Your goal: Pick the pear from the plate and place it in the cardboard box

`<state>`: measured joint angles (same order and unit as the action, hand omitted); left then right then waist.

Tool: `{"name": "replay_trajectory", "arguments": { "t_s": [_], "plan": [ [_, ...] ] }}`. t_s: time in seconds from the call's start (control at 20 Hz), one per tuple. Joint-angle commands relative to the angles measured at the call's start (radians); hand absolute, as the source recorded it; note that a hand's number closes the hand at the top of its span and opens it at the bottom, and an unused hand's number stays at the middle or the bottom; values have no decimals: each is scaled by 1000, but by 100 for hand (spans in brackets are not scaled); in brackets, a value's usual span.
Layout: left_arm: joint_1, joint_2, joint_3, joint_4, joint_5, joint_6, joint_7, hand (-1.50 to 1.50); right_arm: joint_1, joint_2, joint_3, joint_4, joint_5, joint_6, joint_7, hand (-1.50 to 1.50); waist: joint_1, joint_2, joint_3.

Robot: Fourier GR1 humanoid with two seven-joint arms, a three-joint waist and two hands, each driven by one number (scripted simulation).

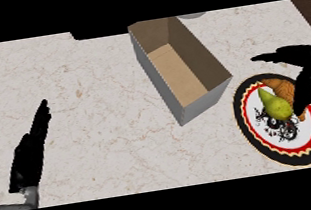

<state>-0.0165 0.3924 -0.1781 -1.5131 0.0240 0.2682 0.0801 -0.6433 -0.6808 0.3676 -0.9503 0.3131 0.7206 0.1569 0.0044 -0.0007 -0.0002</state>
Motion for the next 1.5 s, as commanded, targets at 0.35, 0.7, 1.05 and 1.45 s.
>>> {"name": "replay_trajectory", "arguments": {
  "t_s": [0.35,0.7,1.05,1.45],
  "plan": [
    [-58,-78,35,37,-64,-24,24,0,40,67,-40,78,200,-28,-57,-150,1,3,0],
    [15,-54,100,-41,-82,-91,35,0,95,100,-116,6,262,5,-45,-150,0,0,0],
    [-25,-101,124,6,-105,-123,26,0,54,183,-170,72,331,-17,-42,-150,2,2,0],
    [-7,-132,159,11,-139,-148,12,0,153,151,-205,41,405,-16,-128,-150,-1,1,0]
  ]
}}
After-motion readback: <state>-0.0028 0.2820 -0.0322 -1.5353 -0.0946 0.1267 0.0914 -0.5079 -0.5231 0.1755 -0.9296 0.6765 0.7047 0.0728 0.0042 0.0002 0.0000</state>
